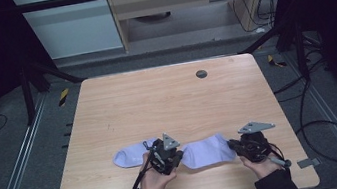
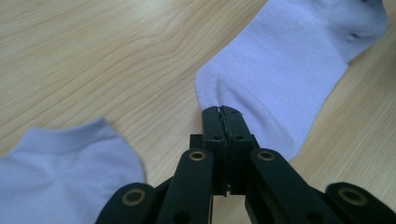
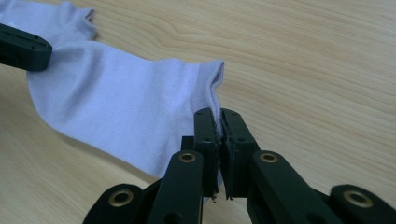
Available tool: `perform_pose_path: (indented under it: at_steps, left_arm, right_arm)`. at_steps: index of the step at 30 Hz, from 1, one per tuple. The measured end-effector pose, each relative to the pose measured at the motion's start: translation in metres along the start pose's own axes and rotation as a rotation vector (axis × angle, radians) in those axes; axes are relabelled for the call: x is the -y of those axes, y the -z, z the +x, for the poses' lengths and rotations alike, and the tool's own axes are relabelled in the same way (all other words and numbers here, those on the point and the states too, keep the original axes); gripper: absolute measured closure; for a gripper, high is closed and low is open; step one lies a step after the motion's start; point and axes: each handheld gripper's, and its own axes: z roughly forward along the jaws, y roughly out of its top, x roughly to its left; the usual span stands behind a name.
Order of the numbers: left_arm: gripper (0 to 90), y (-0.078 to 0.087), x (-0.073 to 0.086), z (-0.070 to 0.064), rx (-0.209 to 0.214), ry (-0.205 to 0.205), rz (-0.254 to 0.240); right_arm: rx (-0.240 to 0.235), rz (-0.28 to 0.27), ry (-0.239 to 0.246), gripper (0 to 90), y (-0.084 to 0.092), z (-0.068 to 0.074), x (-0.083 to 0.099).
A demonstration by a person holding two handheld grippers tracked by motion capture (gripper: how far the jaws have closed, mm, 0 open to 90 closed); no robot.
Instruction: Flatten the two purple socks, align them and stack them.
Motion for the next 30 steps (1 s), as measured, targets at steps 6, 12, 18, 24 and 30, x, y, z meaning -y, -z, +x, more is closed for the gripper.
perform_pose_path:
  at_steps: [6, 12, 18, 24, 30]
  left_arm:
    - [89.2, 0.016, 0.013, 0.012, -0.012, 0.011, 0.007]
    - [89.2, 0.027, 0.029, 0.025, -0.024, 0.032, 0.020]
    - [89.2, 0.031, 0.045, 0.036, -0.023, 0.059, 0.042]
    - [89.1, 0.024, 0.054, 0.037, -0.006, 0.066, 0.080]
    - [88.9, 0.014, 0.057, 0.036, -0.010, 0.053, 0.105]
  right_arm:
    - [-0.033, 0.004, 0.018, 86.4, -0.009, 0.021, -0.005]
    - [-0.064, 0.027, 0.036, 86.3, -0.020, 0.041, -0.006]
    - [-0.095, 0.051, 0.039, 86.2, -0.030, 0.054, -0.006]
    - [-0.098, 0.082, 0.035, 86.1, -0.035, 0.056, -0.001]
    - [-0.091, 0.109, 0.034, 85.4, -0.040, 0.055, 0.004]
